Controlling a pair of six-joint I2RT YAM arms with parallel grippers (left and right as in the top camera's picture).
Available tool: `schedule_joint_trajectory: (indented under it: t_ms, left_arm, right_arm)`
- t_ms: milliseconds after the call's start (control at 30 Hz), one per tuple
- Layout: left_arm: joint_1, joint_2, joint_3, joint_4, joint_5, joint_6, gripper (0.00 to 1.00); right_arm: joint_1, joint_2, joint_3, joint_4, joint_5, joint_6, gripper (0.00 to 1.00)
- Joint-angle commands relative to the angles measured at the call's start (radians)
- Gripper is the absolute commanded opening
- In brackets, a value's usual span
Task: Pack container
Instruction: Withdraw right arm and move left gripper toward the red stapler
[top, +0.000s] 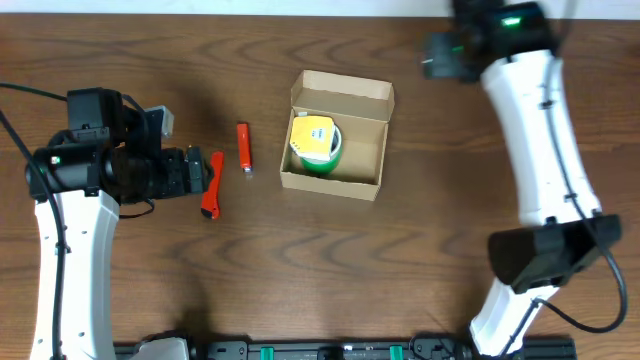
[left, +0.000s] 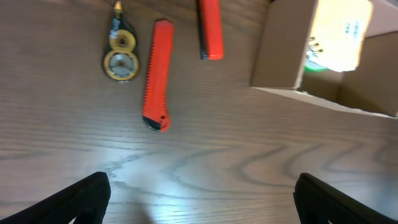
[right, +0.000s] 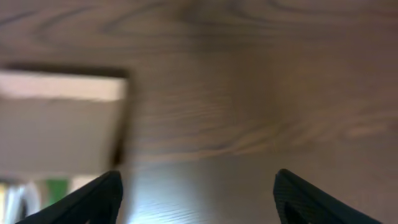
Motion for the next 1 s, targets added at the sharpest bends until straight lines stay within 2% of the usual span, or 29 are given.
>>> schedule_joint_trajectory:
  t_ms: [0,67,133,167,267,467,767,967]
  left_arm:
    - [0.006,0.007,0.019,-0.004,0.045,-0.012,0.95]
    - [0.006,0.007,0.019,-0.005,0.045,-0.011,1.0]
    - [0.006,0.007,0.019,-0.003,0.014,-0.014,0.84]
    - [0.006,0.008,0.019,-0.004,-0.015,-0.022,0.81]
    - [0.006,0.023,0.02,-0.01,-0.167,-0.048,0.84]
    - [0.006,0.136,0.039,-0.04,-0.35,-0.047,0.89]
    - [-0.03,0.406,0.192,-0.094,-0.296,0.002,0.82]
    - [-0.137,0.533,0.353,-0.098,-0.383,0.004,0.82]
  right_arm:
    - [-0.129,-0.036,0.013,-0.001,-0.082,-0.006,0.8]
    - [-0.219,-0.036,0.013,-0.002,-0.153,-0.006,0.8]
    - [-0.278,-0.036,0.012,-0.011,-0.185,-0.006,0.8]
    - [-0.303,-0.036,0.012,-0.019,-0.197,-0.006,0.8]
    - [-0.349,-0.036,0.011,-0.031,-0.21,-0.007,0.8]
    - [-0.349,-0.034,0.011,-0.028,-0.208,-0.014,0.81]
    - [-0.343,-0.031,0.01,-0.027,-0.209,-0.014,0.82]
    - [-0.343,-0.024,-0.001,-0.024,-0.209,-0.014,0.82]
